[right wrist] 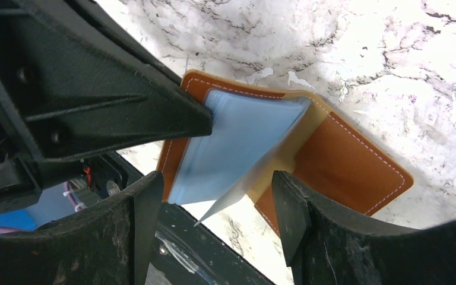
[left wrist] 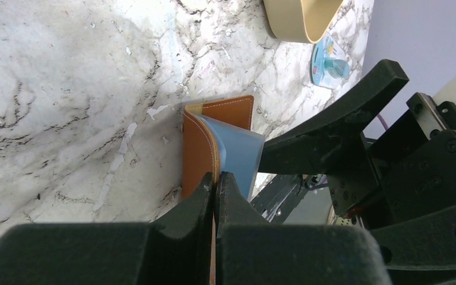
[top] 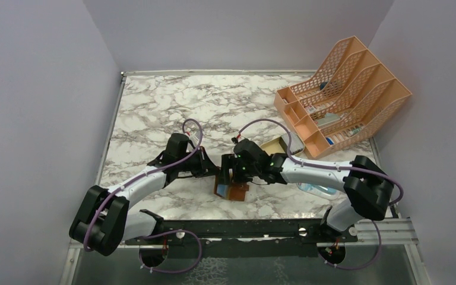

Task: Put the credit cards into the card holder
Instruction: Open the card holder at the center of the board.

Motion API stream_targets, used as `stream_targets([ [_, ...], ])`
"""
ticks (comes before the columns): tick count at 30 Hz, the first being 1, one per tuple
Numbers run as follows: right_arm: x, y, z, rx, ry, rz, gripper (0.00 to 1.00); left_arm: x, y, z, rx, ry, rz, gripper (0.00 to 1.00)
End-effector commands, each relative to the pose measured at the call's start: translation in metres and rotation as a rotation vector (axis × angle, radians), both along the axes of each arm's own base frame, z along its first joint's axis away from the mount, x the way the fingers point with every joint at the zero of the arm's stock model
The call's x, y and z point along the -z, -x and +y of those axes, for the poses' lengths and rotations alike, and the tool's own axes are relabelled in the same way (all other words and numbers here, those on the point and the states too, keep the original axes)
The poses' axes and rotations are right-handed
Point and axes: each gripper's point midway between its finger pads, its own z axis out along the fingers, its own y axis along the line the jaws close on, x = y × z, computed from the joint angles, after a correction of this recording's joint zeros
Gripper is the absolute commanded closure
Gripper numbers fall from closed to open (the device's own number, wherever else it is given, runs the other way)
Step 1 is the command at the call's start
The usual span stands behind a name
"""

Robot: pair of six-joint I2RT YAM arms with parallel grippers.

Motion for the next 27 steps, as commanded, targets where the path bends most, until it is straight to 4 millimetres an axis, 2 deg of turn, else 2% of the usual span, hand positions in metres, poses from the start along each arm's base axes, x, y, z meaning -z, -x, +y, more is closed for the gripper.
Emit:
stream_targets([
  [1,0.007,0.001,0.008,0.0,0.013,0.033,0.32,-0.012,-0.005,-0.002,0.002,0.002,-0.045,1.0],
  [7,0.021,-0.003,-0.002,0.024,0.079,0.028,0.36,-0.01,-0.006,-0.002,0.007,-0.007,-0.047,1.0],
  [18,0.012,-0.004,-0.014,0.039,0.099,-0.006,0.33,0.003,-0.006,0.003,0.028,-0.069,-0.043,1.0],
  [27,0.012,-0.002,-0.008,0.008,0.082,-0.005,0.33,0.0,-0.005,0.003,0.027,-0.06,-0.047,1.0],
])
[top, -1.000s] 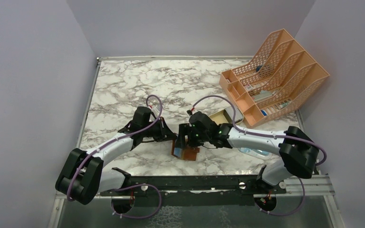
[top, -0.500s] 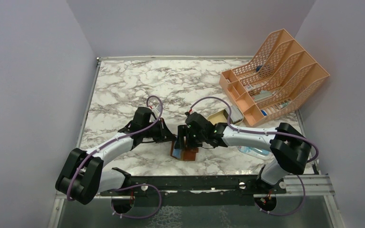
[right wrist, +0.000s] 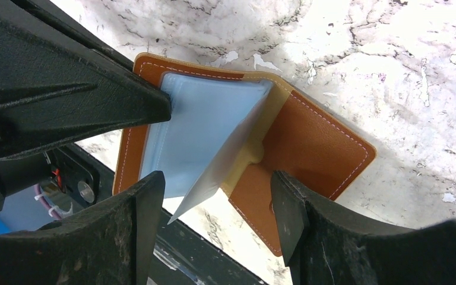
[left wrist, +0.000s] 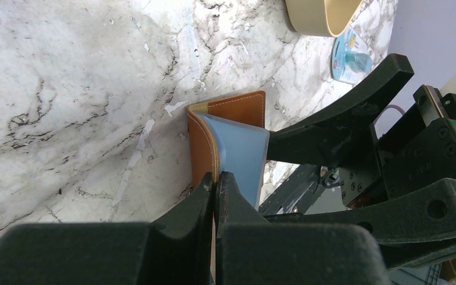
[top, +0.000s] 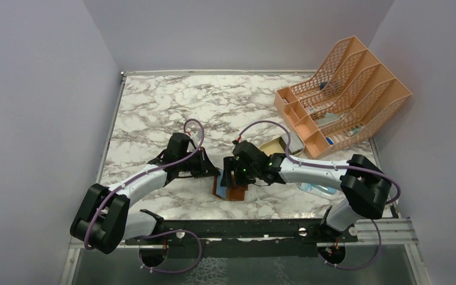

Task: Put the credit cards into the card holder
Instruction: Open the card holder at the center of the board.

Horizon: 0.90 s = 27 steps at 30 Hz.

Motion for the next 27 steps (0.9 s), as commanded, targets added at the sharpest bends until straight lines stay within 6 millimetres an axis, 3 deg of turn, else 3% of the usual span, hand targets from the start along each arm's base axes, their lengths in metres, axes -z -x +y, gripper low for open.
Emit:
stream_targets([
  [1,-0.009,-0.002,0.004,-0.019,-0.015,-0.032,0.33,-0.01,-0.007,-0.003,0.004,0.004,-0.042,1.0],
  [10,-0.012,0.0,0.018,-0.04,-0.067,-0.011,0.32,-0.011,-0.006,-0.003,-0.004,0.011,-0.038,1.0],
  [17,-0.003,0.001,0.022,-0.047,-0.067,0.01,0.31,-0.009,-0.004,-0.002,-0.006,0.01,-0.03,1.0],
  [27,0.019,-0.001,0.007,-0.014,0.024,0.014,0.35,-0.011,-0.003,-0.004,0.006,0.02,-0.03,1.0],
])
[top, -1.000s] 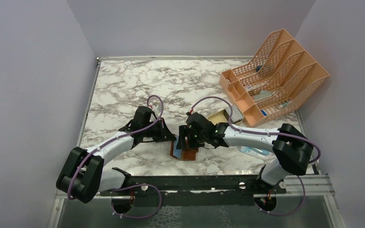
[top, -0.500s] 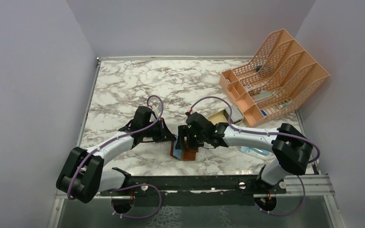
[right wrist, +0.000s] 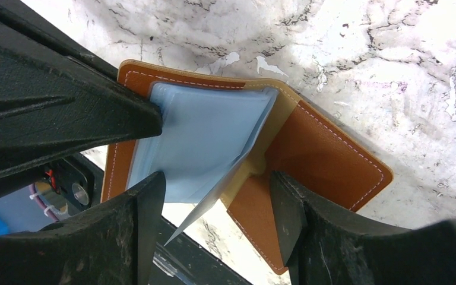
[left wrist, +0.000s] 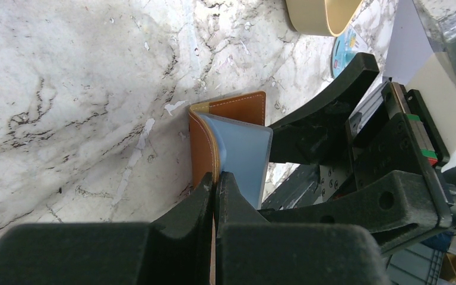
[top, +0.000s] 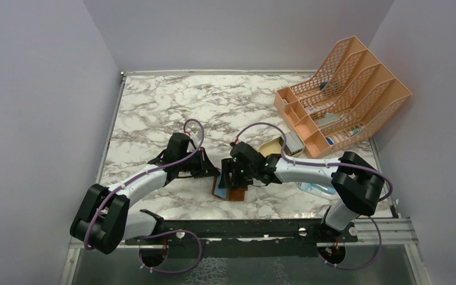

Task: Put the credit cards into the card holder
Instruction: Open the card holder at the center of the board.

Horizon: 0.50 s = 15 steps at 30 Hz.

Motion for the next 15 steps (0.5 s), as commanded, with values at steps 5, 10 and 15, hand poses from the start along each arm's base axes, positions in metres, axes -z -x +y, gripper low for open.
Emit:
stream_targets([
  [5,0.022,-0.006,-0.014,0.031,0.098,-0.024,0.39,-0.01,-0.003,-0.005,0.014,0.027,-0.028,1.0],
  [10,0.036,-0.006,-0.031,0.06,0.165,-0.033,0.5,-0.011,-0.001,-0.007,0.031,0.041,-0.019,1.0],
  [15,0.038,-0.008,-0.059,0.113,0.269,-0.062,0.61,-0.02,0.0,-0.011,0.034,0.078,-0.02,1.0],
])
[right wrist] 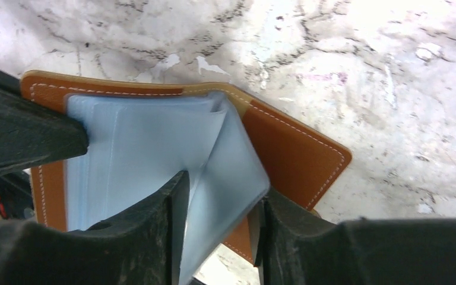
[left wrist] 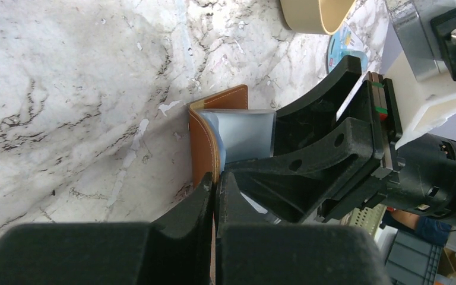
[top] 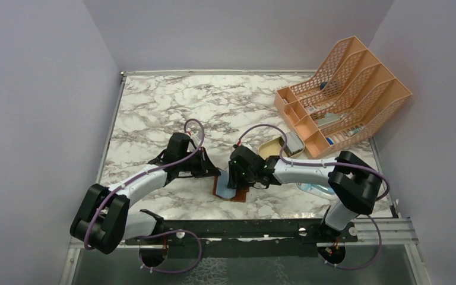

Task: Put the credit cards into the card holder
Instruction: Open the card holder at the center of the board.

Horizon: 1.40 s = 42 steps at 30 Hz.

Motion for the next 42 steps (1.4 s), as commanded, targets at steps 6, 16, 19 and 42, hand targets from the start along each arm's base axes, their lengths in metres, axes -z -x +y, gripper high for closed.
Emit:
stream_targets([
  [6,0.009,-0.001,-0.057,0.09,0.211,-0.06,0.67,-0.024,-0.002,-0.012,0.025,0.09,-0.029,1.0],
  [16,-0.043,-0.004,-0.05,0.092,0.116,-0.102,0.68,-0.026,-0.005,-0.011,0.001,0.085,-0.024,1.0],
  [19,-0.071,-0.003,-0.039,0.081,0.024,-0.119,0.68,-0.025,-0.006,-0.011,-0.002,0.079,-0.018,1.0],
  [42,-0.001,-0.001,-0.03,-0.012,0.085,-0.085,0.7,0.007,-0.008,0.002,-0.032,-0.064,-0.023,1.0],
])
